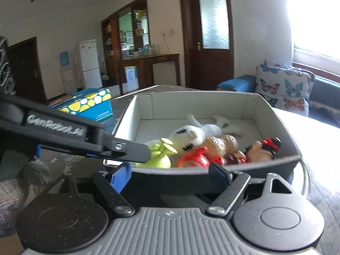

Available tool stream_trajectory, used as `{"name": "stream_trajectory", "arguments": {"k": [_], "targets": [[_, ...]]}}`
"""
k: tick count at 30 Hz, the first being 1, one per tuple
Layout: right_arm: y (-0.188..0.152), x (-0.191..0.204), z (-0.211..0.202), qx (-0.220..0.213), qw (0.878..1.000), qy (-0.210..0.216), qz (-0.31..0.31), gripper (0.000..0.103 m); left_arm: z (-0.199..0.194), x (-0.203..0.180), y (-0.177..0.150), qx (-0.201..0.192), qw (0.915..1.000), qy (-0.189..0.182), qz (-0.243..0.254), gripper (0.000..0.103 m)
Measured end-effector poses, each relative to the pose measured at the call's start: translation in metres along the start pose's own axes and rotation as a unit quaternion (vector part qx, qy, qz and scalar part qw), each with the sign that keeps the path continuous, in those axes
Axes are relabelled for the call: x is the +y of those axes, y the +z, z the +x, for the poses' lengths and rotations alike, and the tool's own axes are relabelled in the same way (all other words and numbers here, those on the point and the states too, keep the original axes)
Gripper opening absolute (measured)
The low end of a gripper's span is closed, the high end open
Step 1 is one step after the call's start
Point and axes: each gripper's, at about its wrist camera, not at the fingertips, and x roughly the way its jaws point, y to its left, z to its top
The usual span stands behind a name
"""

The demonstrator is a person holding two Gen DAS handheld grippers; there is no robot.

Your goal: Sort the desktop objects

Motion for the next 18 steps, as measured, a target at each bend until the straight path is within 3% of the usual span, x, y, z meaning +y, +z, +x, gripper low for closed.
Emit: {"name": "stream_trajectory", "arguments": {"k": [9, 18], "targets": [[-0.019, -0.008, -0.02, 0.006, 0.999, -0.03, 0.025, 0.092, -0.008, -0.02, -0.019, -0.001, 0.9991, 0.025, 0.035, 0.038], [-0.038, -0.012, -0.033, 0.016, 0.998, -0.047, 0.046, 0.099, -0.01, -0.029, -0.035, 0.009, 0.9956, 0.075, 0.056, 0.038]]}}
